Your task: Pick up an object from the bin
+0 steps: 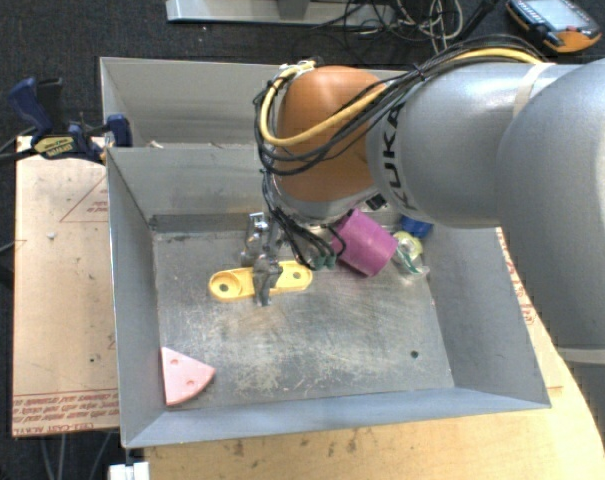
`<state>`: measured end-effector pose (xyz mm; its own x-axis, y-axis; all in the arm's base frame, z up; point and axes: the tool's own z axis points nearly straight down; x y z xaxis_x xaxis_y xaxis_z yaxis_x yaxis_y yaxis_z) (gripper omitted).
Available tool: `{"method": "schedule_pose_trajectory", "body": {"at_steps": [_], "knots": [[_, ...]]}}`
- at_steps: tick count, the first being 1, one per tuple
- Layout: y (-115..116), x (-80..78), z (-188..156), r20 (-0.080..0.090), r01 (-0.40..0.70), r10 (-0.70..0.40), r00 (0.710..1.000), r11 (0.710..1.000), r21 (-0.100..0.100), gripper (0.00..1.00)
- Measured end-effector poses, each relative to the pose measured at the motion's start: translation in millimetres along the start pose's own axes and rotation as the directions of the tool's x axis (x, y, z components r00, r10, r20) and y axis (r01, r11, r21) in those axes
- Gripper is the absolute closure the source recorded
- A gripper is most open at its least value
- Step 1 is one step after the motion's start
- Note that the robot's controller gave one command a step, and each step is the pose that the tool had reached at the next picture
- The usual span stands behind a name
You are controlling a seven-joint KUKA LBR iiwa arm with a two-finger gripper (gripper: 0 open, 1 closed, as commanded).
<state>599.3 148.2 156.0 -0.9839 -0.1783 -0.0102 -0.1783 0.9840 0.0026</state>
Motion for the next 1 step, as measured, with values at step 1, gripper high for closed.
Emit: {"method": "schedule_pose_trajectory", "body": {"at_steps": [1], "knots": [[3.5, -9.5, -17.3, -0.019, -0.014, 0.014, 1.000, 1.000, 0.003, 1.00]]}}
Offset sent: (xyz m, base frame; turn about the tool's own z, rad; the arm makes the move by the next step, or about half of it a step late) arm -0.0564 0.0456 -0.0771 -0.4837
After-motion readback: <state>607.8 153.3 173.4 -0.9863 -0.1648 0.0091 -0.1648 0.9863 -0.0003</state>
